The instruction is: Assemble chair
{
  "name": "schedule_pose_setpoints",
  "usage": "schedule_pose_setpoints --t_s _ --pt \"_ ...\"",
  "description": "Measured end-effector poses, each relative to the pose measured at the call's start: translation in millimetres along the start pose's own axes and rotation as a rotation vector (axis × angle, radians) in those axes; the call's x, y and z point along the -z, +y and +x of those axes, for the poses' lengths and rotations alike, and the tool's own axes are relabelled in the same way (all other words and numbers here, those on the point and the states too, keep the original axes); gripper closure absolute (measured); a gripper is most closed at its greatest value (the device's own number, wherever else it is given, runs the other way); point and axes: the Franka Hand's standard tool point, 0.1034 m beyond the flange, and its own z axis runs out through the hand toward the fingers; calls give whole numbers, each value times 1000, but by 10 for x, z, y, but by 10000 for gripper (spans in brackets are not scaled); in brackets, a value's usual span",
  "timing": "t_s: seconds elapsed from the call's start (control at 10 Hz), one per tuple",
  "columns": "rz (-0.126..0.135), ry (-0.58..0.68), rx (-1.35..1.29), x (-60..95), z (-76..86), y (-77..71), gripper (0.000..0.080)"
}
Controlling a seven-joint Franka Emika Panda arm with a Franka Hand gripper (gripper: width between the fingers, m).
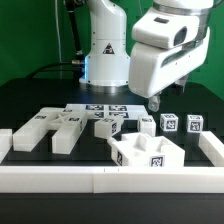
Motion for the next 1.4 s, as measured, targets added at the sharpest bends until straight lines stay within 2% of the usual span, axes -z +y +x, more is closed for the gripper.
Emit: schedule_pose_setpoints --t_s 0.1,0.2,0.7,1.0,1.2,1.4 --pt "-17 38 -26 29 43 72 150" --pt "-20 56 -67 44 68 94 150" --pt "-7 55 -401 18 76 73 150" --pt "25 88 -545 -97 181 226 150" --pt "16 116 -482 -192 257 310 150" --pt "13 141 -407 -352 299 380 150"
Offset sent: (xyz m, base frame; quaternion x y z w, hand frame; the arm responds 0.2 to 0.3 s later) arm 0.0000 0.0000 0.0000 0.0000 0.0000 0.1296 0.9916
